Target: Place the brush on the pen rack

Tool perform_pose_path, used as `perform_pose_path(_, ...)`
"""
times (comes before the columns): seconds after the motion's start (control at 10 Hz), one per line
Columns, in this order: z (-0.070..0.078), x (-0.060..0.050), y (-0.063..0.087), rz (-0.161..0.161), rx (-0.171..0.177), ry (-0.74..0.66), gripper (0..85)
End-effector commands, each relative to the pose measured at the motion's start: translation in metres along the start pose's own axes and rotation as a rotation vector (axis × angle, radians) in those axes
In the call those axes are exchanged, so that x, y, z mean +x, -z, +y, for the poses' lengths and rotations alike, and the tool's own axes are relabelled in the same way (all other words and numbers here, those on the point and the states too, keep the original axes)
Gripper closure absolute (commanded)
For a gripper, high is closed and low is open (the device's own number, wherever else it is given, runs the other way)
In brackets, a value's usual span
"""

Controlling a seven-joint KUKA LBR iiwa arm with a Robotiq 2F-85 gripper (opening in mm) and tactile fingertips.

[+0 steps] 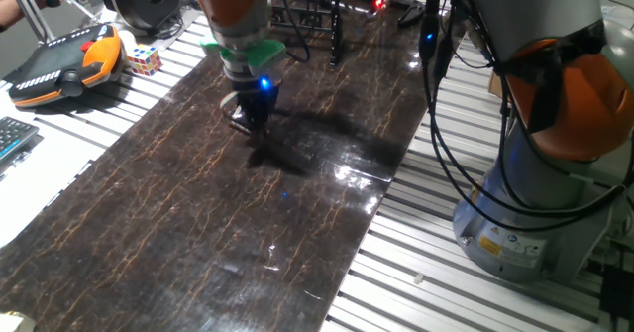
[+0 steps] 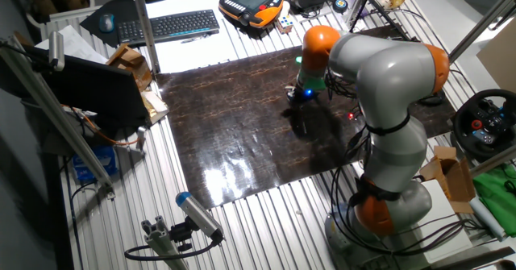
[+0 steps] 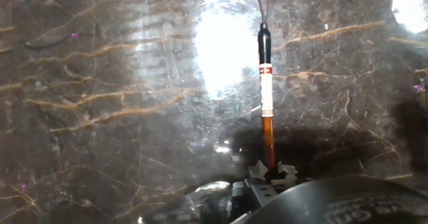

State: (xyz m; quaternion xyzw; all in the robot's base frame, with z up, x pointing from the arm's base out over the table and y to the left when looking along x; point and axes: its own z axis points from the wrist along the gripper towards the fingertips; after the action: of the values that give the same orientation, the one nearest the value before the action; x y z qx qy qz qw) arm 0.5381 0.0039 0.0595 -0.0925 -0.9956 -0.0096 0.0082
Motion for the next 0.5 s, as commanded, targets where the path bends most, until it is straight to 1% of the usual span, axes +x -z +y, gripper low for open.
perform_pose_path(0.0, -0.002, 0.000, 0.011, -0.002, 0.011, -0.007, 84.0)
perform_pose_path(0.1, -0.006, -0.001, 0.023, -0.001, 0.023, -0.017, 84.0)
perform_pose_path(0.2, -0.011, -0.002, 0.034, 0.007, 0.029, -0.029, 84.0)
perform_pose_path(0.3, -0.019, -0.007, 0.048, 0.023, 0.028, -0.042, 84.0)
perform_pose_path(0.4, -0.024, -0.009, 0.056, 0.026, 0.027, -0.048, 84.0)
